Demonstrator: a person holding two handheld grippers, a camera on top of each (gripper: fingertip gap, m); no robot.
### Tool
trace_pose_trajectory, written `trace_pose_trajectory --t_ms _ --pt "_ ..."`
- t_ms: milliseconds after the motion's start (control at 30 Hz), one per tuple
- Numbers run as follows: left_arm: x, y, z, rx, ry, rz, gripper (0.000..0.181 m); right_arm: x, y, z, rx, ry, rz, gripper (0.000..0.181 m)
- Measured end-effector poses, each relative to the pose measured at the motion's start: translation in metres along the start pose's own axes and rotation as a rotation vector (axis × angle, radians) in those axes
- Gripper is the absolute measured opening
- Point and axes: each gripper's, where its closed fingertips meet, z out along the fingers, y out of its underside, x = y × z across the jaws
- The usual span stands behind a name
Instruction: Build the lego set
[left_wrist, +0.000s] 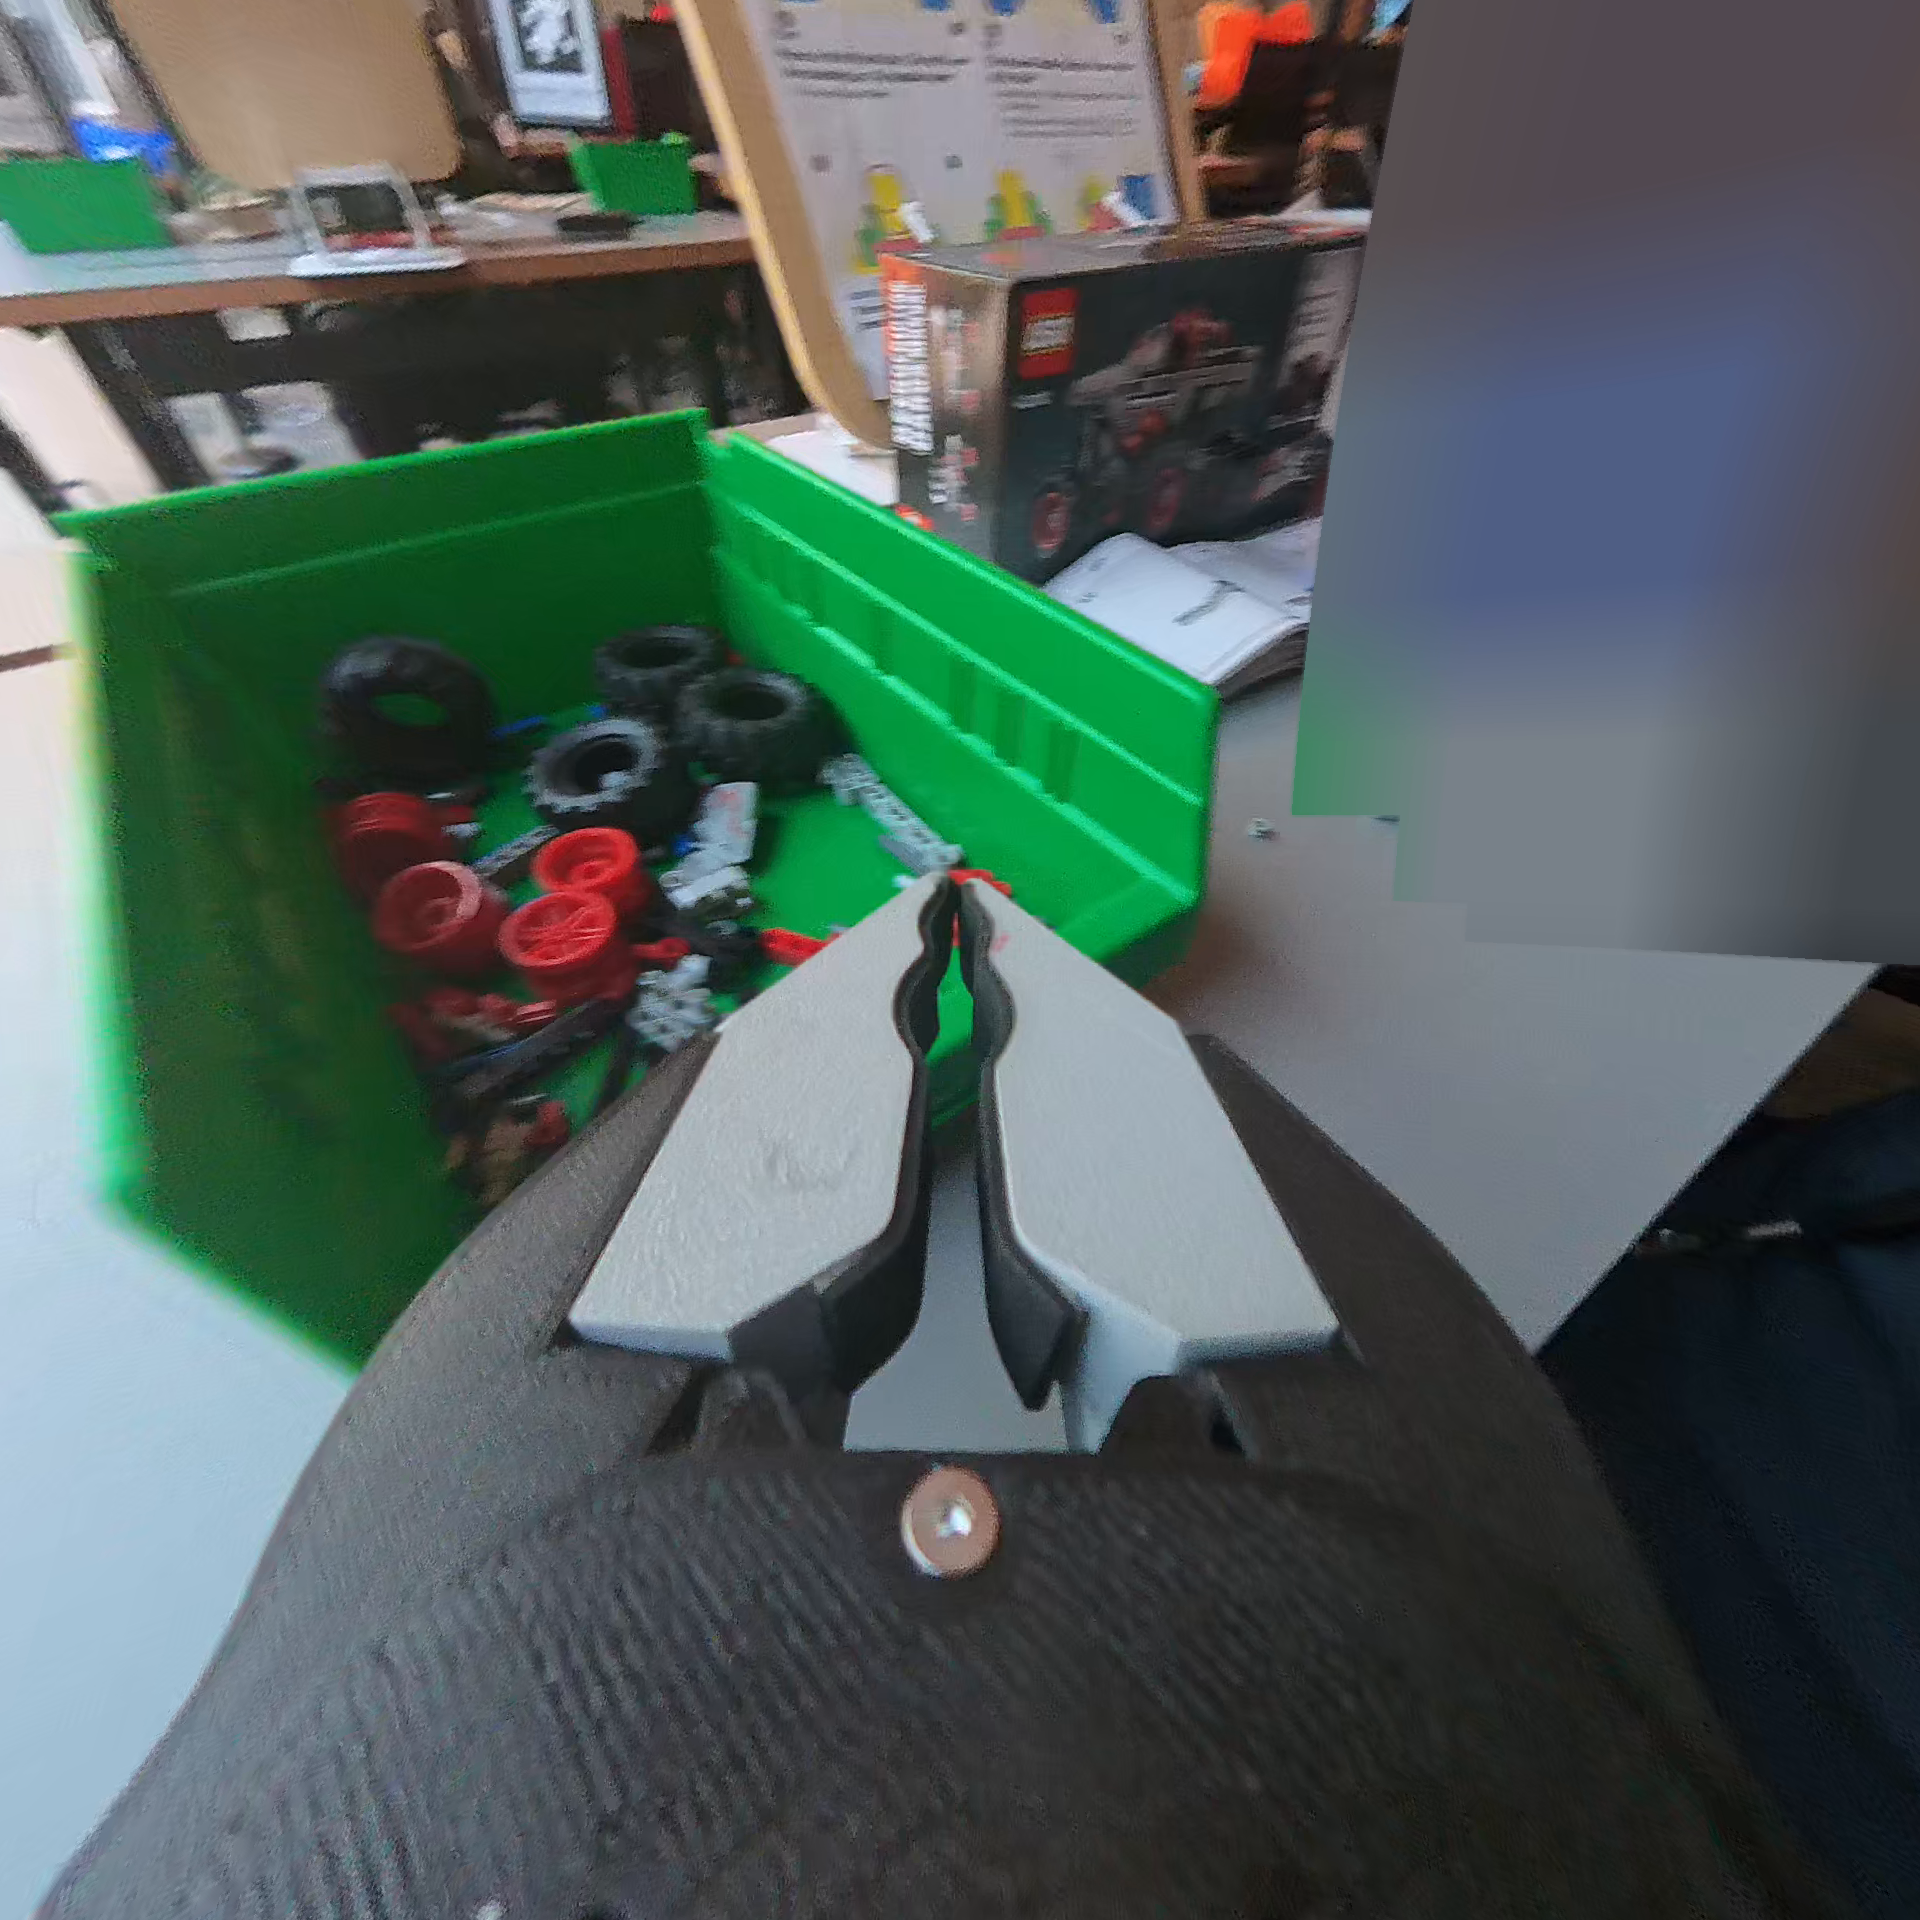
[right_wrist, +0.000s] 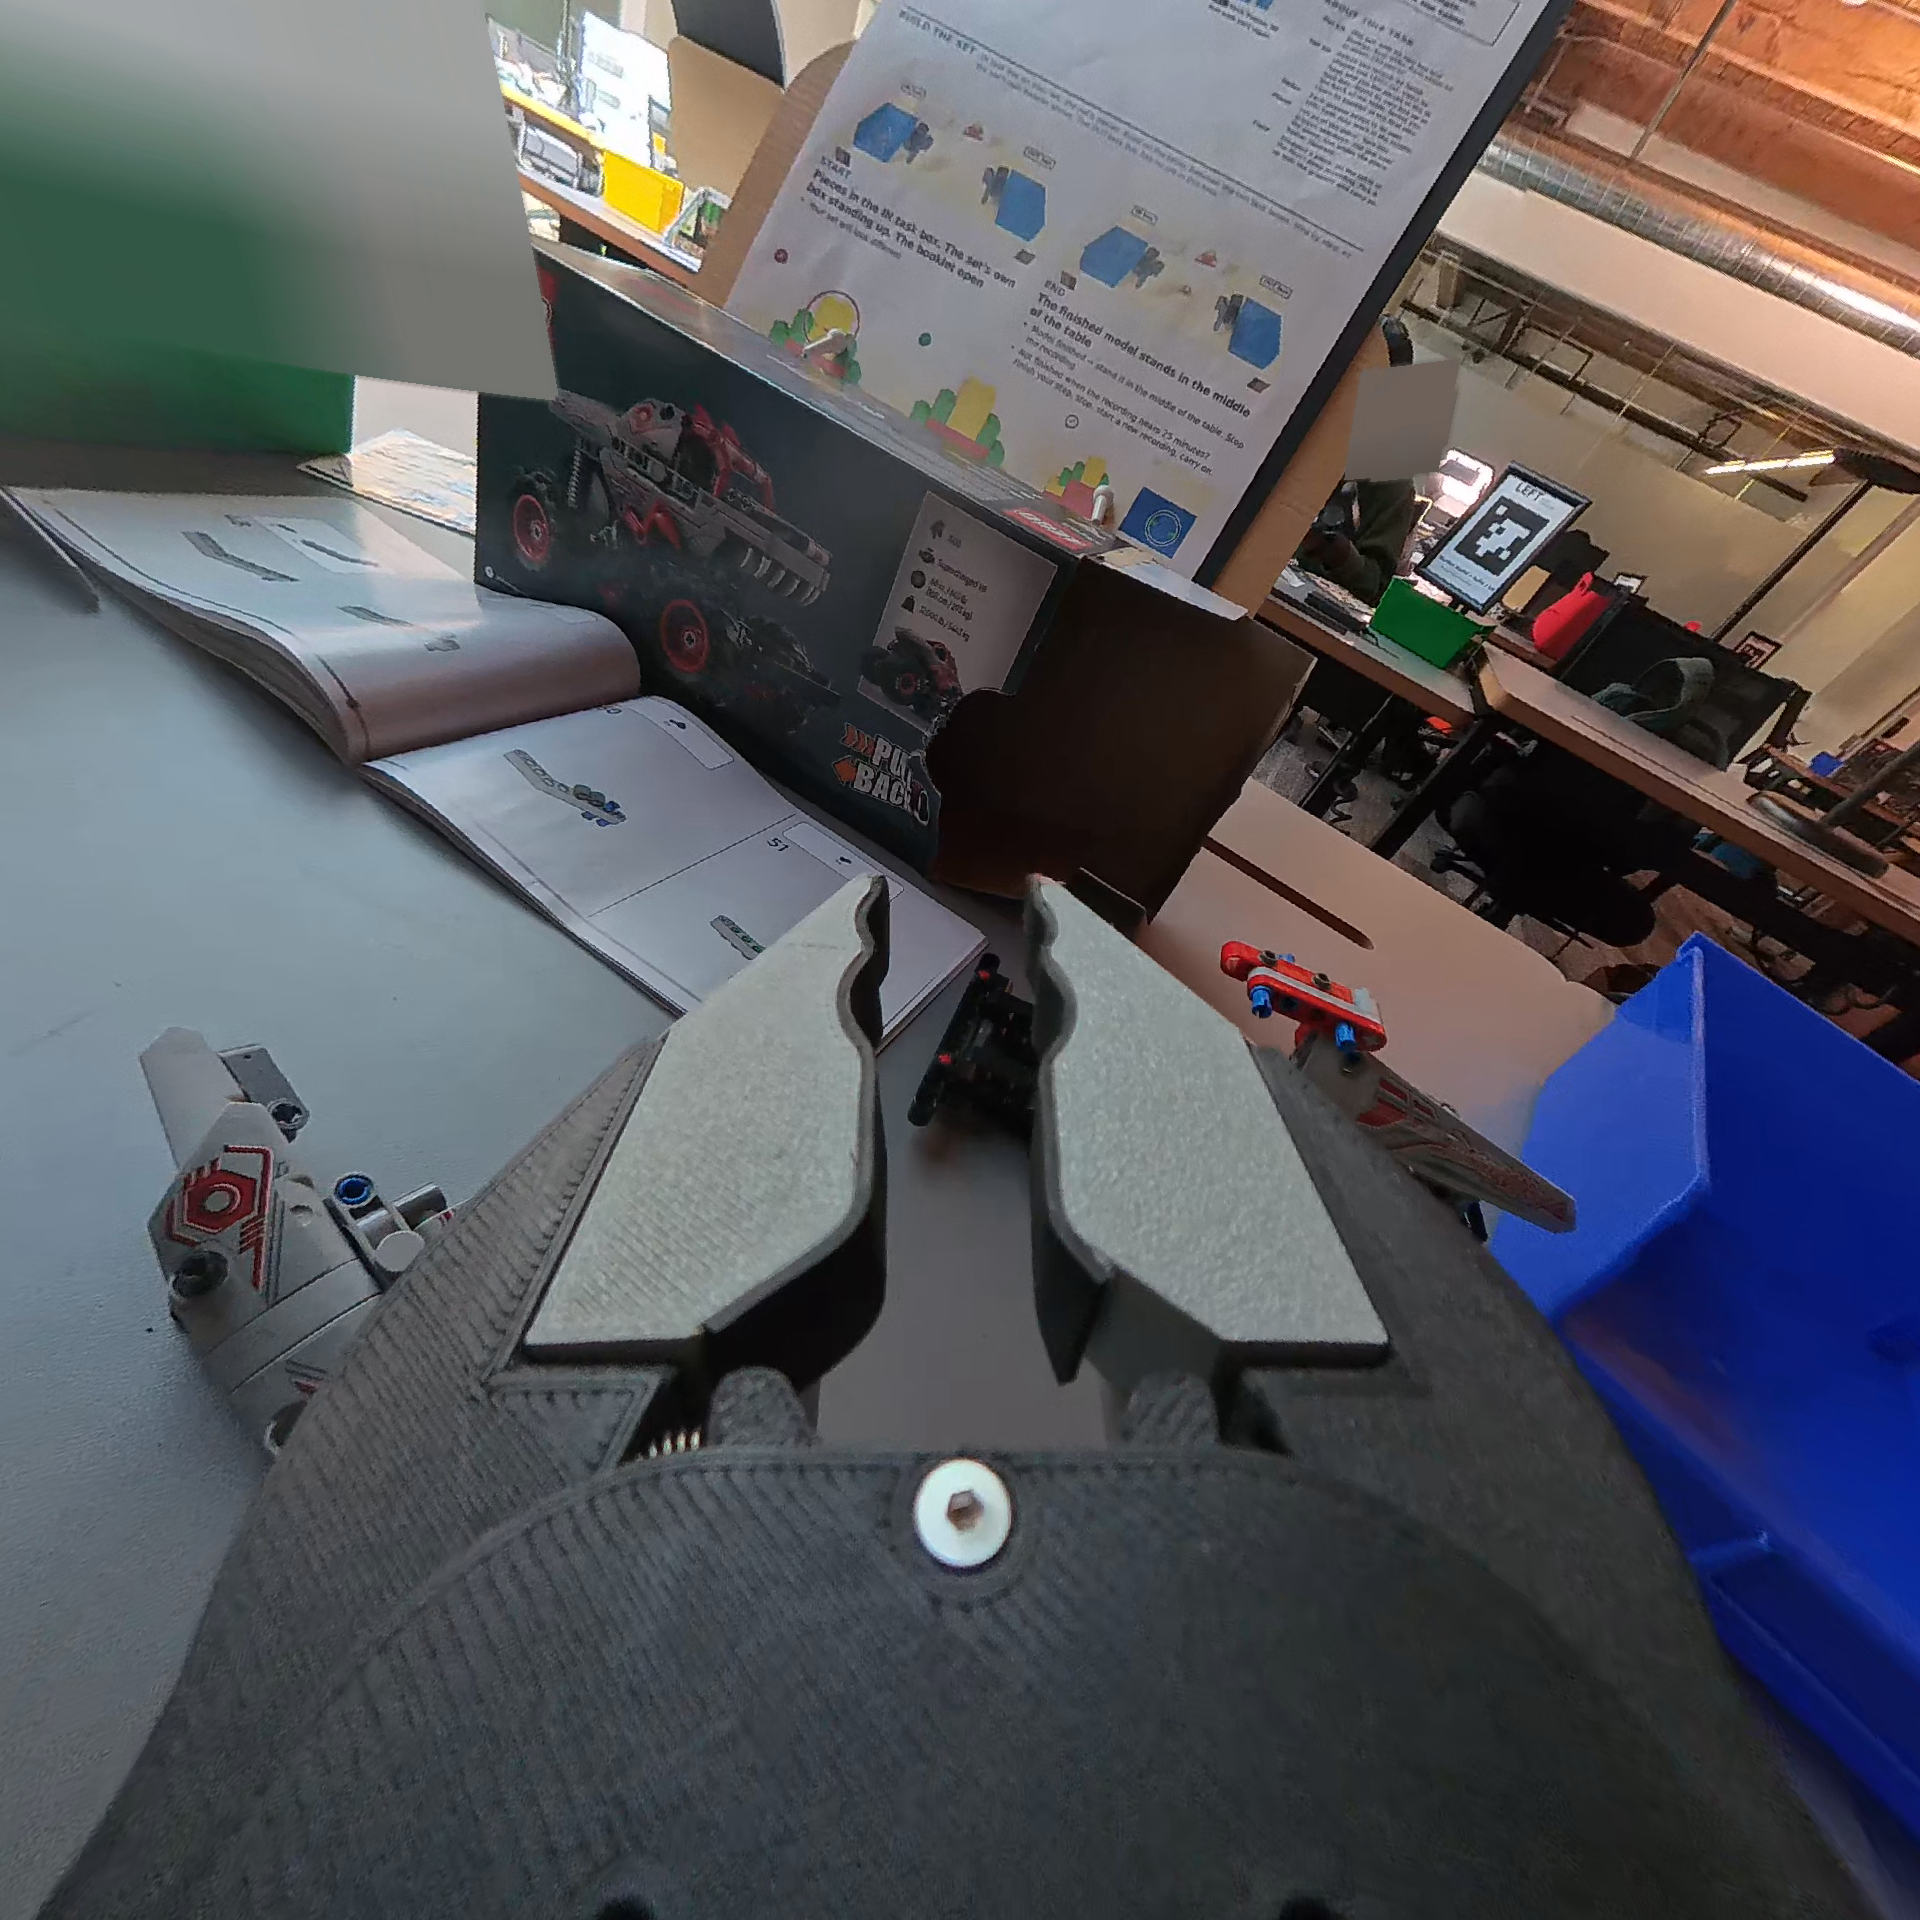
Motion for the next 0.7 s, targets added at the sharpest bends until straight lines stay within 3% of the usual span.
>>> trace_pose_trajectory --t_ms 167,400,500,567,700 --pt "-0.061 -0.002 -0.016 -0.298 -0.162 -0.015 0.000 0.000 0.002 0.002 -0.007 -0.004 0.004 0.022" --pt "-0.088 0.054 0.004 -0.977 -0.144 0.001 0.002 -0.002 0.001 0.002 -0.005 -0.015 0.006 0.022" --pt "-0.095 0.065 0.014 -1.100 -0.120 -0.046 0.004 -0.005 -0.005 -0.002 0.022 -0.023 0.007 0.022" --pt "-0.089 0.075 0.015 -1.173 -0.085 -0.092 0.016 -0.006 -0.008 -0.005 0.041 -0.028 0.009 0.021" --pt "-0.093 0.090 0.011 -1.257 -0.130 -0.101 0.011 -0.006 -0.016 -0.011 0.085 -0.044 0.027 0.022"
